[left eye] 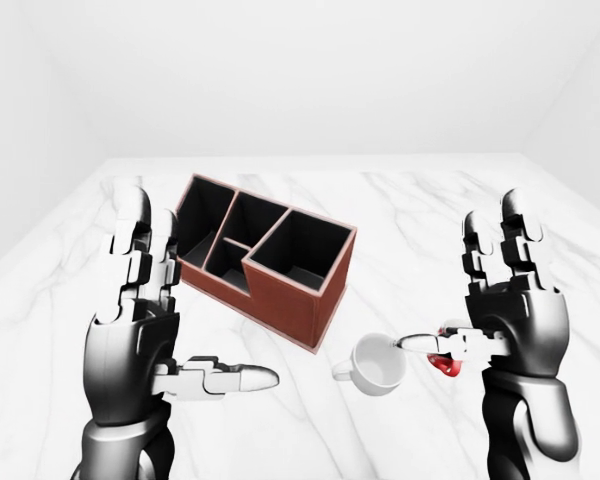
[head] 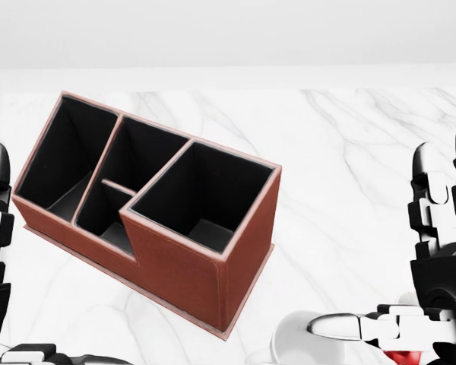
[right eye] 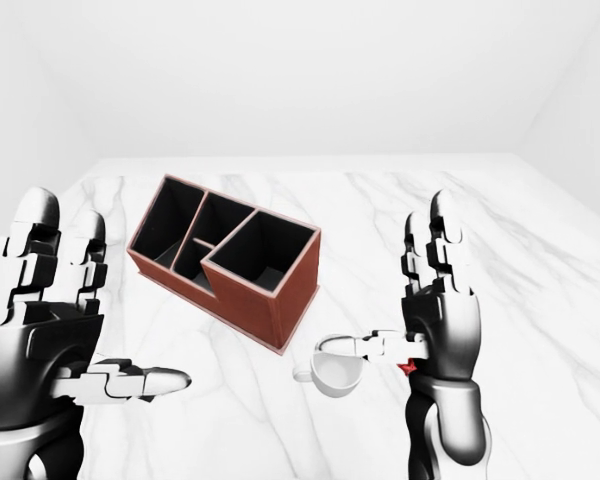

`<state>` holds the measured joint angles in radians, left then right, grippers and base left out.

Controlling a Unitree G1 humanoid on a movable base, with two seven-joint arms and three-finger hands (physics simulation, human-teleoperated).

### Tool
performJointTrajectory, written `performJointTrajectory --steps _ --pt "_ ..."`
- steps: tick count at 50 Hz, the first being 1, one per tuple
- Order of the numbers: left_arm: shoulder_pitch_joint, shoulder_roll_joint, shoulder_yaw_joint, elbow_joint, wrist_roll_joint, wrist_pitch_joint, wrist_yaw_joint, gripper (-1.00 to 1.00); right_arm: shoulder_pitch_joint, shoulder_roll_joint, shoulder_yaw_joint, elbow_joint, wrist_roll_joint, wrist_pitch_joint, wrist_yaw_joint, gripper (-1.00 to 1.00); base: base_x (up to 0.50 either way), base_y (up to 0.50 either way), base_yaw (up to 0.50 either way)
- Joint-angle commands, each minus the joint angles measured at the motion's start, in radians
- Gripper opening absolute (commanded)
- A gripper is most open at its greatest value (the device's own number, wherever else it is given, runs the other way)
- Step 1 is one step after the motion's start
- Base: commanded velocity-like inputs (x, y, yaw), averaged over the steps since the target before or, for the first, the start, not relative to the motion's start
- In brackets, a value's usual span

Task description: Pick up the red mug and place it to the right of the caddy.

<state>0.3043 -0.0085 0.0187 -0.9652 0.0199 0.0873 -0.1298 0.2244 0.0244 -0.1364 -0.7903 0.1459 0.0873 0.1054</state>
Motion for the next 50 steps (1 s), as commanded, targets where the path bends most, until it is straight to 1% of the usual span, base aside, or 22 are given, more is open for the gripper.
performJointTrajectory --steps 1,3,15,18,25,28,33,38,41,42,44,47,50 --pt "0.000 -0.002 -0.002 -0.007 0.000 0.000 -0.002 1.00 0.001 -0.002 -0.009 -0.007 0.004 0.000 0.001 1.00 0.00 -0.50 0.00" --pt "0.000 -0.002 0.000 -0.012 -0.002 0.000 -0.003 1.00 -0.002 -0.001 -0.011 -0.007 0.007 0.000 -0.002 1.00 0.00 -0.35 0.00" --pt "0.004 -0.004 0.000 -0.011 -0.001 0.000 -0.004 1.00 -0.002 -0.006 -0.003 0.001 -0.019 0.000 -0.004 1.00 0.00 0.00 0.00" --pt "0.005 -0.004 -0.003 -0.009 0.001 0.000 -0.004 1.00 0.013 -0.005 0.002 -0.012 -0.018 0.000 0.013 1.00 0.00 0.00 0.00" --pt "-0.003 -0.005 0.013 -0.005 -0.010 0.000 -0.009 1.00 0.020 -0.001 0.002 -0.014 -0.012 0.000 0.029 1.00 0.42 -0.04 0.00" --pt "-0.002 -0.005 0.007 -0.017 -0.005 0.000 -0.007 1.00 0.007 0.002 -0.007 -0.003 -0.004 0.000 0.018 1.00 0.46 -0.01 0.00" --pt "0.007 -0.005 0.002 -0.012 -0.002 0.000 -0.008 1.00 0.002 0.000 -0.024 -0.013 0.016 0.000 0.013 1.00 0.00 0.00 0.00" --pt "0.000 -0.005 0.014 -0.017 -0.010 0.000 -0.012 1.00 0.024 0.005 -0.031 -0.022 0.022 0.000 0.025 1.00 0.00 0.00 0.00" --pt "-0.007 -0.007 0.040 -0.021 -0.021 0.000 -0.020 1.00 0.032 0.006 -0.051 -0.015 0.025 0.000 0.038 1.00 0.00 0.00 0.00" --pt "-0.006 -0.011 0.051 -0.016 -0.026 0.000 -0.024 1.00 0.023 0.000 -0.063 0.016 -0.023 0.000 0.025 1.00 0.00 0.00 0.00" --pt "-0.013 -0.013 0.053 -0.023 -0.023 0.000 -0.025 1.00 0.019 0.000 -0.078 0.023 -0.004 0.000 0.048 1.00 0.00 0.00 0.00" --pt "-0.010 -0.016 0.040 -0.008 -0.013 0.000 -0.023 1.00 0.009 -0.009 -0.106 0.001 -0.003 0.000 0.061 1.00 0.00 0.00 0.00" --pt "-0.011 -0.014 0.037 -0.011 -0.013 0.000 -0.023 1.00 -0.026 -0.037 -0.153 -0.041 -0.034 0.000 0.085 1.00 0.00 0.00 0.00"
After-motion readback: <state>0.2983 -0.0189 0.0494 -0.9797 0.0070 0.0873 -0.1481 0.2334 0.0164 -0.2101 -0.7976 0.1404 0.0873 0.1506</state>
